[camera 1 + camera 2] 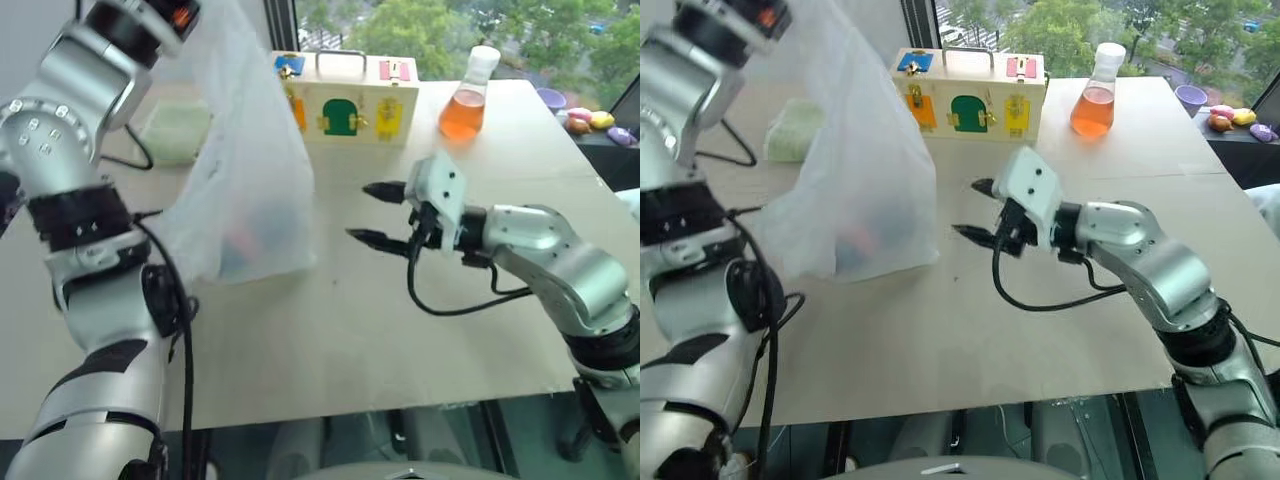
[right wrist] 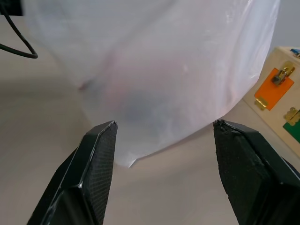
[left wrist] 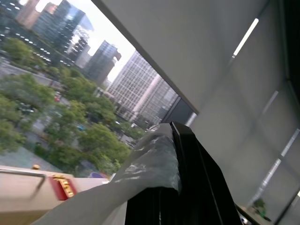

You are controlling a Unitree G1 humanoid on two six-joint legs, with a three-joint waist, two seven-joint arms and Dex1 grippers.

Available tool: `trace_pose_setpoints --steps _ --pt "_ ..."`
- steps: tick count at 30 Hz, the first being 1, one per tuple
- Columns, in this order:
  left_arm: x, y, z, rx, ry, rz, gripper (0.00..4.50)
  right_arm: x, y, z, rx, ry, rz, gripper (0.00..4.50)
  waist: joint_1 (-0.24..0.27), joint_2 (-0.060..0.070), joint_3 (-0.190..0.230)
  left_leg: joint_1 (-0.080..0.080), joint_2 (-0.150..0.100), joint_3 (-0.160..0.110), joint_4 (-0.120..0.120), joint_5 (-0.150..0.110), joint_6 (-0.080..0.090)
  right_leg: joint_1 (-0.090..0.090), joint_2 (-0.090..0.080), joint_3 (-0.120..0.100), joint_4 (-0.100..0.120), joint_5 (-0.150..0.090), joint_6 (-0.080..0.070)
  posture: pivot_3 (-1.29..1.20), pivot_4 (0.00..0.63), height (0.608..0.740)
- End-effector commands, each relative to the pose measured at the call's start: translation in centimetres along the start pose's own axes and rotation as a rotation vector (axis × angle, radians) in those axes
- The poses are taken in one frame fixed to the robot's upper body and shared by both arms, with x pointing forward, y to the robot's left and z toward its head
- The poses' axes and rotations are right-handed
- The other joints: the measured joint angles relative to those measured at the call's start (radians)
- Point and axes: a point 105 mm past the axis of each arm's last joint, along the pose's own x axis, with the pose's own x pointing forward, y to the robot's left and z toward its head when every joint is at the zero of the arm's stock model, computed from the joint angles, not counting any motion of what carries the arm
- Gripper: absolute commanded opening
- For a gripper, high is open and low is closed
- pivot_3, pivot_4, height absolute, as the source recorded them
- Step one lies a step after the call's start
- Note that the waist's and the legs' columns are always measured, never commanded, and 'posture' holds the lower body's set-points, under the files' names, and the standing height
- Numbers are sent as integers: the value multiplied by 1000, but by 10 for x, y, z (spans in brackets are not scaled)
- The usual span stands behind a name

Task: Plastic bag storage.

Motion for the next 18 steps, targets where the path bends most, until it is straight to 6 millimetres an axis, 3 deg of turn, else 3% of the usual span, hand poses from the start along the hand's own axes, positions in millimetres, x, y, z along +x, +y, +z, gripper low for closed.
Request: trace_pose_setpoints --steps 1,4,8,12,18 --pt "28 -22 22 24 -51 -71 0 -13 -18 12 -35 -39 -87 3279 1 0 0 -1 0 0 0 0 0 -1 0 0 -1 0 0 0 150 740" --pt "53 -20 29 32 -88 -23 0 -22 -29 6 -28 -13 -164 3279 4 0 0 -5 0 -1 -2 1 -3 -4 0 -1 -1 0 0 0 150 740" --pt "65 -19 50 69 -160 15 0 -30 -34 3 -20 2 -227 3279 -2 0 0 -6 -1 1 -7 1 -3 -6 -1 0 -5 0 0 0 150 740" --pt "51 -5 67 153 -169 89 0 -38 -39 -2 -11 19 -296 3279 -15 1 1 -8 -1 3 -10 1 -2 -10 -1 2 -5 0 0 0 150 740" --pt "19 28 46 270 -49 202 0 -18 -19 -11 88 10 -256 3279 -28 1 2 -5 0 5 -10 0 -1 -11 -1 5 -1 0 0 0 150 740"
